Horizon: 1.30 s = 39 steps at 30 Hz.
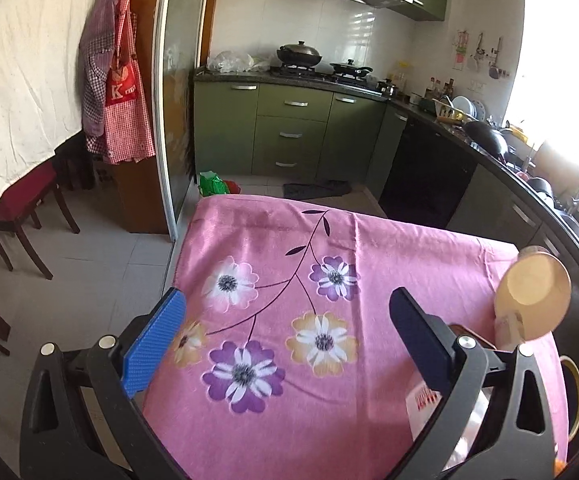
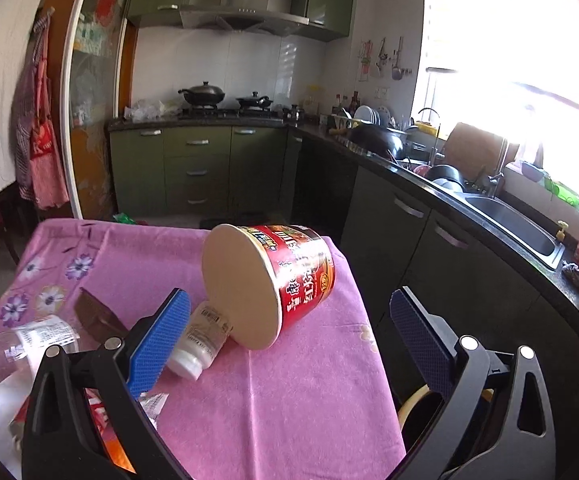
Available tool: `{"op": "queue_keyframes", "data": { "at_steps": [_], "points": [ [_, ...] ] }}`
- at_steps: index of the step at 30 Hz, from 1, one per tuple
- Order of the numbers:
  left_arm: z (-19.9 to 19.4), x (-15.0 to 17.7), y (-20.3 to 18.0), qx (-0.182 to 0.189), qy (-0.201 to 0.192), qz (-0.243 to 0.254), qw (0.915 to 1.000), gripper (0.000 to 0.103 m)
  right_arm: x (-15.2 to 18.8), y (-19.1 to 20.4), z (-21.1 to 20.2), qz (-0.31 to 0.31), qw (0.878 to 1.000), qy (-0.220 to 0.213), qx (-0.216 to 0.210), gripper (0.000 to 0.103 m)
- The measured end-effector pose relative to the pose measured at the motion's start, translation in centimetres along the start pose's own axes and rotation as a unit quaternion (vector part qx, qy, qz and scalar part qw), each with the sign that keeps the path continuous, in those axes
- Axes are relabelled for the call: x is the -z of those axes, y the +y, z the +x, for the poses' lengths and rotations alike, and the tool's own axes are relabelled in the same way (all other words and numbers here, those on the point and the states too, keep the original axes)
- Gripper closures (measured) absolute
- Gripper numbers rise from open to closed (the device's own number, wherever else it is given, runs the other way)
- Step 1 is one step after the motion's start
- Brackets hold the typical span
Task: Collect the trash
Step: 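Grasp the red-and-white noodle cup with the right tool and lift it, then carry the noodle cup over the bin and open the right tool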
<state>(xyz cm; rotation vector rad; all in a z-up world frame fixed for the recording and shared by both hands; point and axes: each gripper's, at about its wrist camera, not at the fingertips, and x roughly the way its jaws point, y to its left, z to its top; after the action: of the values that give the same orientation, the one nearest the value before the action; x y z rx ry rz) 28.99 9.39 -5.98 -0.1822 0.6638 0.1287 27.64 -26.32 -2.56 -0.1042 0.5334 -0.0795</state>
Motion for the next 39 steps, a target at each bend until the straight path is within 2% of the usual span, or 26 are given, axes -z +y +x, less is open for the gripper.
{"op": "queue_keyframes", "data": {
  "at_steps": [4,9,12,13,14,16,22,24,27,29,32,34,37,39],
  "points": [
    [4.9,-0.4,-0.5,-0.01,-0.001,-0.015,0.9998,0.006,-0.9,1.2,7.0,-0.02,0.998,0.033,0.054,0.021],
    [6.6,0.7,-1.0,-0.009,0.003,-0.01,0.9999,0.006,-0.3,1.4,13.3,-0.023,0.992,0.064,0.104,0.039],
    [6.3,1.1,-1.7,-0.018,-0.009,0.01,0.9998,0.006,-0.1,1.0,15.6,-0.021,0.99,0.059,0.129,0.067],
    [6.4,1.2,-1.9,-0.017,-0.01,0.012,0.9997,0.006,0.0,0.9,16.1,-0.024,0.989,0.051,0.14,0.083],
    [6.5,1.2,-2.0,-0.015,-0.01,0.013,0.9997,0.006,-0.1,0.9,16.7,-0.029,0.987,0.042,0.153,0.09],
    [6.7,1.3,-2.1,-0.008,-0.004,0.012,0.9999,0.006,-0.3,1.2,17.7,-0.045,0.984,0.026,0.169,0.095],
    [6.6,1.5,-2.2,-0.007,-0.007,0.016,0.9998,0.006,-1.8,1.9,19.3,-0.1,0.972,-0.03,0.211,0.098],
    [6.6,1.5,-2.2,-0.004,-0.008,0.017,0.9998,0.006,-2.9,1.8,18.6,-0.109,0.968,-0.051,0.222,0.098],
    [6.4,1.5,-2.3,-0.002,-0.009,0.022,0.9997,0.006,-5.2,0.4,15.7,-0.083,0.974,-0.063,0.203,0.098],
    [6.4,1.5,-2.3,-0.001,-0.008,0.025,0.9997,0.006,-6.3,-1.1,12.0,-0.061,0.981,-0.061,0.175,0.098],
    [6.2,1.5,-2.2,0.008,-0.005,0.022,0.9997,0.006,-7.3,-5.1,7.3,-0.016,0.994,-0.016,0.11,0.098],
    [6.1,1.5,-2.3,0.013,-0.004,0.023,0.9996,0.006,-7.1,-8.7,5.1,0.012,0.997,0.032,0.076,0.098],
    [5.9,1.6,-2.3,0.018,-0.005,0.024,0.9995,0.006,-5.3,-15.2,2.9,0.055,0.991,0.111,0.057,0.098],
    [5.8,1.6,-2.4,0.022,-0.005,0.024,0.9995,0.006,-3.2,-19.7,2.2,0.091,0.98,0.167,0.051,0.098]
  ]
}}
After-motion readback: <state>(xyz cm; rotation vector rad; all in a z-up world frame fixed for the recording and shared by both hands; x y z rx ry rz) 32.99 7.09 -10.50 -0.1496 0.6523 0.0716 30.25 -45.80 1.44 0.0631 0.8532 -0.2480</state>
